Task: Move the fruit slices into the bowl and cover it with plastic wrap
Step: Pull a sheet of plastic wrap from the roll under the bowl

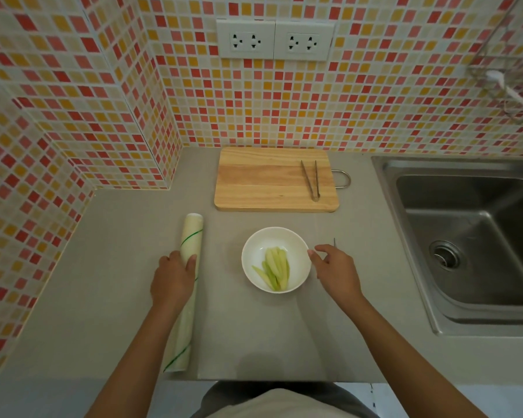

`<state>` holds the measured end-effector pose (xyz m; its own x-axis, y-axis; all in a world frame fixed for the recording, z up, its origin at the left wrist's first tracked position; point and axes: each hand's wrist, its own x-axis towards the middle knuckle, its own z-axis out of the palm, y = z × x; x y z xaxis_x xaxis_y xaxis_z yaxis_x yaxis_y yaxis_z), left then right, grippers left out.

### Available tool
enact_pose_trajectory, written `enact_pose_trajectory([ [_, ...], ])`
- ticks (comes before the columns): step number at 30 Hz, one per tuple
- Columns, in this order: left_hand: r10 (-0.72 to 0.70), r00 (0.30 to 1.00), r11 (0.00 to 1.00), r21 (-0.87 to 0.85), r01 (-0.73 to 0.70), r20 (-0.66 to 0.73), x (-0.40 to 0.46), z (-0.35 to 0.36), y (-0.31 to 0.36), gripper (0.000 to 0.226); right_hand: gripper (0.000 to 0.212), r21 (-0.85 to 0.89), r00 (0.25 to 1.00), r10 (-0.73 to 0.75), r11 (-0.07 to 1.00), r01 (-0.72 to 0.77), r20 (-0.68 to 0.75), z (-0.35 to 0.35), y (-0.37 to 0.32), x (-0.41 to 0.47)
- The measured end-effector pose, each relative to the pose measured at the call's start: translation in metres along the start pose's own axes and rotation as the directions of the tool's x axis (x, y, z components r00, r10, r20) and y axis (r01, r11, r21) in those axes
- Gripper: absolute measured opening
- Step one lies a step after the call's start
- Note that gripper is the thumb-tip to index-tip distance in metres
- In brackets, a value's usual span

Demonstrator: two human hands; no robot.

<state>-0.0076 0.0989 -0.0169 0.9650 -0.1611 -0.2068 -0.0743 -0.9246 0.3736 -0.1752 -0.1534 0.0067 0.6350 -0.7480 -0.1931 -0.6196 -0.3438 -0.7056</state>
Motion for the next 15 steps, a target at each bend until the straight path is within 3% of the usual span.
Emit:
enact_pose_trajectory([
  [4, 0.009, 1.0, 1.0, 0.024, -0.01, 0.017, 0.0, 0.002, -0.001, 0.052, 0.041, 0.009, 1.0, -0.001, 1.0, 0.001, -0.009, -0.007, -0.003, -0.003],
  [8, 0.05, 0.997, 0.986, -0.162, -0.039, 0.064, -0.001, -0.004, 0.007, 0.049, 0.036, -0.011, 0.991, -0.059, 0.998, 0.058, -0.119, -0.016, -0.017, -0.009],
  [11, 0.185, 0.982, 0.922, -0.351, -0.163, 0.031, -0.006, -0.021, 0.03, 0.042, 0.03, 0.117, 0.988, -0.091, 0.987, 0.106, -0.124, -0.021, -0.041, -0.014],
  [15, 0.312, 0.95, 0.784, -0.572, -0.243, 0.024, -0.02, -0.043, 0.079, 0.037, 0.016, 0.348, 0.989, -0.145, 0.929, 0.124, 0.036, -0.015, -0.083, -0.017],
])
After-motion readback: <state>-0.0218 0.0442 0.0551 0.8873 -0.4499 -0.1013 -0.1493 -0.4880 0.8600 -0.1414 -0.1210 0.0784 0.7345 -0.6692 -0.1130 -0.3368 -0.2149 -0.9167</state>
